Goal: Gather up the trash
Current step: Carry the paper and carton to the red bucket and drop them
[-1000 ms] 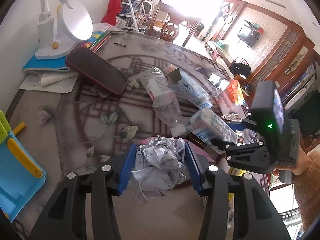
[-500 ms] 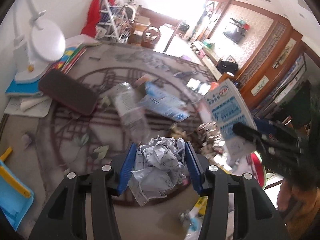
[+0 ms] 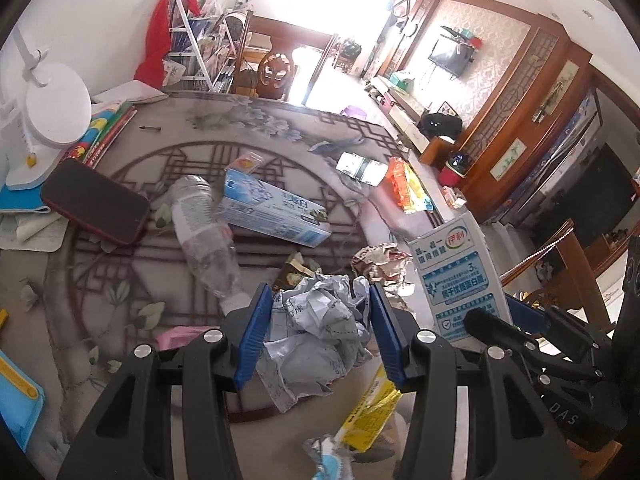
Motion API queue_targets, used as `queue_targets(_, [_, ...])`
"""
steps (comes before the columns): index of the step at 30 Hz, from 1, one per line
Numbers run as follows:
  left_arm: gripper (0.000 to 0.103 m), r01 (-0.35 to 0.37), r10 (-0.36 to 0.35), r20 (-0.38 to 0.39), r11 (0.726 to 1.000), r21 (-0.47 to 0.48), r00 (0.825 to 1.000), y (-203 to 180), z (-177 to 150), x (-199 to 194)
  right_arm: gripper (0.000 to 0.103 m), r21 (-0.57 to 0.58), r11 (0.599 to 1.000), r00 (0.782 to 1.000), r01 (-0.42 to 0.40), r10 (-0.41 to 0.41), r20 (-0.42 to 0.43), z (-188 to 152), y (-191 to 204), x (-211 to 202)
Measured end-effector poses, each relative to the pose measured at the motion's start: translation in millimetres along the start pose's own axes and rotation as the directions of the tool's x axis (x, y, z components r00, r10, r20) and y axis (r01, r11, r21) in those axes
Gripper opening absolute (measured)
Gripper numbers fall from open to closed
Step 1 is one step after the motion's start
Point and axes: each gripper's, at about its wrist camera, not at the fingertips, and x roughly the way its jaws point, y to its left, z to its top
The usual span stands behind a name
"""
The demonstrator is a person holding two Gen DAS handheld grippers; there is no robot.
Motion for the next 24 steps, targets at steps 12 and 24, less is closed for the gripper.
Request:
queue_targets(12, [0.047, -0.004, 0.005, -0.013, 1.0, 0.027, 1.0, -68, -6, 20, 0.041, 0.03, 0.999, 1.0, -0.019, 0.018, 0.015, -10, -63, -24])
queue_targets(24, [0.047, 0.0, 0.0, 0.005, 0.998, 0.066, 1.0, -137, -11, 25, 0.041, 0.08, 0.997, 0.999, -0.011, 0.007, 0.045, -19, -134, -53])
